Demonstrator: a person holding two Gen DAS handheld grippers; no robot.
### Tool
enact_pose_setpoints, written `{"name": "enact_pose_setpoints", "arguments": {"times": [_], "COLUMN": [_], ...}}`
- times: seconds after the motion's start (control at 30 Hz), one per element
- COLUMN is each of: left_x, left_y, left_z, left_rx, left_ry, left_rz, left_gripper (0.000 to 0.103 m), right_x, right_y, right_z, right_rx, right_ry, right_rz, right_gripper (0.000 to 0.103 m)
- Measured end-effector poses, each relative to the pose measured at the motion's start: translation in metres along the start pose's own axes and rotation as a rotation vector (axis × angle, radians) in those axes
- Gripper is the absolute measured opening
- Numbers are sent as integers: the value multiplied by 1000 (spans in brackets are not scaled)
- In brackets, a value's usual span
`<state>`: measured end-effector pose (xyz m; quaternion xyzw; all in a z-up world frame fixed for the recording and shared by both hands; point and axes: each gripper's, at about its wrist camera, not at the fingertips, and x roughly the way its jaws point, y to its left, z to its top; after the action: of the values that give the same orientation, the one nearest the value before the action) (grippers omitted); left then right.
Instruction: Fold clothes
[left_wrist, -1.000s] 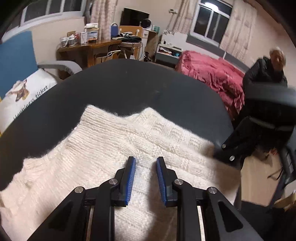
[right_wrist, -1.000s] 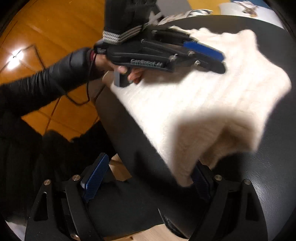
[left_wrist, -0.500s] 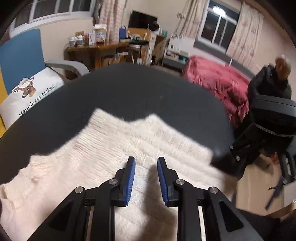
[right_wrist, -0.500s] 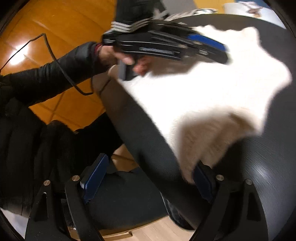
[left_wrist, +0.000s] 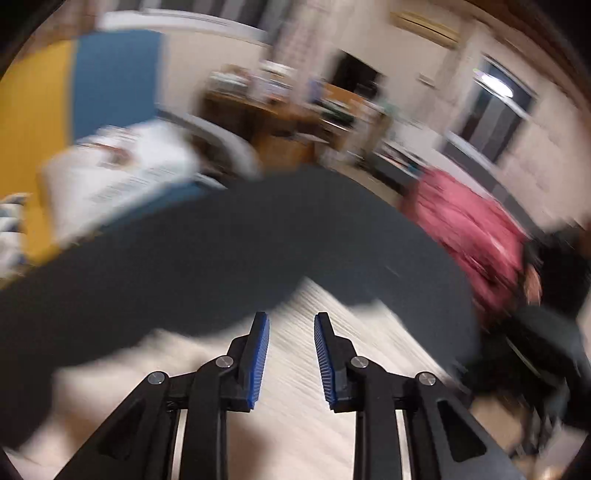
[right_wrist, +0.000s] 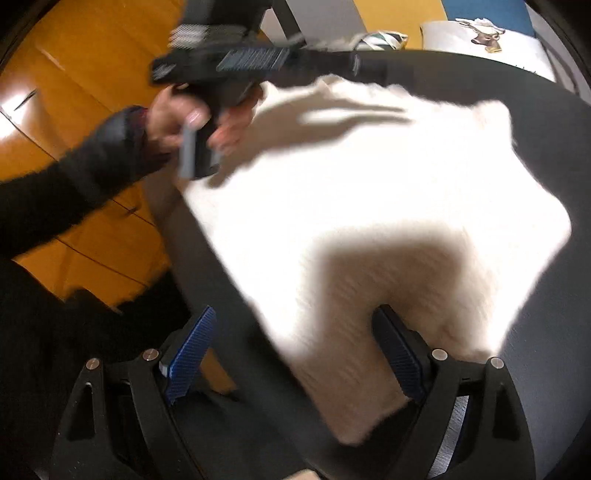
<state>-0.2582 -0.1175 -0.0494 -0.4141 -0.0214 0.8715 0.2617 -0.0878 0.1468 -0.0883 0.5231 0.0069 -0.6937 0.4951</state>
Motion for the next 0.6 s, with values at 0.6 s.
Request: {"name": "enact_pose_setpoints", "arguments": {"times": [0.6], "left_x": [45], "left_y": [-72], "left_z": [-37], "left_rx": [286], "left_ry": [137], "left_rz": [-257], "left_gripper": [25], "right_x": [-47], "right_y": [-83], "right_z": [29], "right_rx": [269], "right_ry": [-318], "right_rz": [46], "right_gripper": [90]}}
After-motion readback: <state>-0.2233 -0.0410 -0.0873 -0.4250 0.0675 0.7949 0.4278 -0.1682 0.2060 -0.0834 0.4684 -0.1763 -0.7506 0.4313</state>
